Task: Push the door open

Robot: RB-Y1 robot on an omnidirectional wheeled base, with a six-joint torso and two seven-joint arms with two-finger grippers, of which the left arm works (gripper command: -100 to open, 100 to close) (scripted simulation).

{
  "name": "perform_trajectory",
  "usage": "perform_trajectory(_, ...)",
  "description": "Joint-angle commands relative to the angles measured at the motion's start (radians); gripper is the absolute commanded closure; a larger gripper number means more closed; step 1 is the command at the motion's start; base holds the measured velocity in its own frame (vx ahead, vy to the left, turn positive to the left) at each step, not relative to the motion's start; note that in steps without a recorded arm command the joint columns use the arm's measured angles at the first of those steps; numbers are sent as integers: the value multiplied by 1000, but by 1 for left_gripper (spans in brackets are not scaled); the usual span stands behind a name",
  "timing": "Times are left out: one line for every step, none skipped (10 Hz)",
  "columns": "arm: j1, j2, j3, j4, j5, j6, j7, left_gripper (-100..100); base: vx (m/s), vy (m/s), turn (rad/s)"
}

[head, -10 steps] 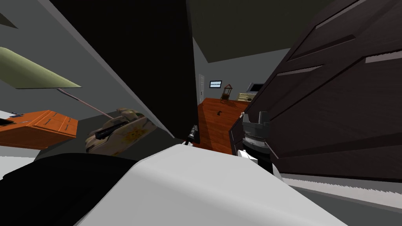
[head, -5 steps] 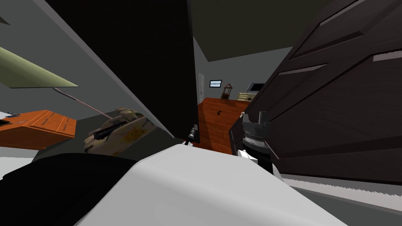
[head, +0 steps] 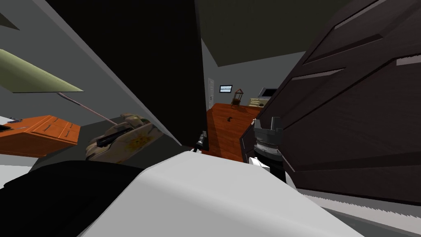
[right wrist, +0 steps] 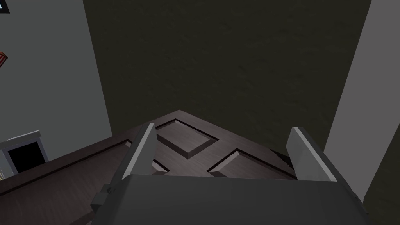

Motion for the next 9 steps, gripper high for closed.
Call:
perform_trajectory(-5, 10, 17, -7, 7, -5, -5, 100, 181, -35, 28)
perform_trajectory(-6, 13, 26, -6, 11, -5, -7, 100, 194, -42, 19)
perform_trajectory(-7, 17, 36, -4, 16, -5, -10, 100, 215, -84, 49)
perform_trajectory(-7, 17, 36, -4, 16, -5, -10, 100, 154, -55, 54)
perform_trajectory(-9, 23, 53, -1, 23, -5, -14, 100, 154, -54, 44)
perform_trajectory(-9, 23, 53, -1, 23, -5, -14, 100, 116, -46, 29)
perform_trajectory(-9, 23, 53, -1, 23, -5, -14, 100, 52, -8, 2)
perform_trajectory(-12, 29, 78, 3, 35, -5, -21, 100, 141, -34, 77)
perform_trajectory(-13, 30, 84, 4, 38, -5, -23, 100, 177, -80, 92)
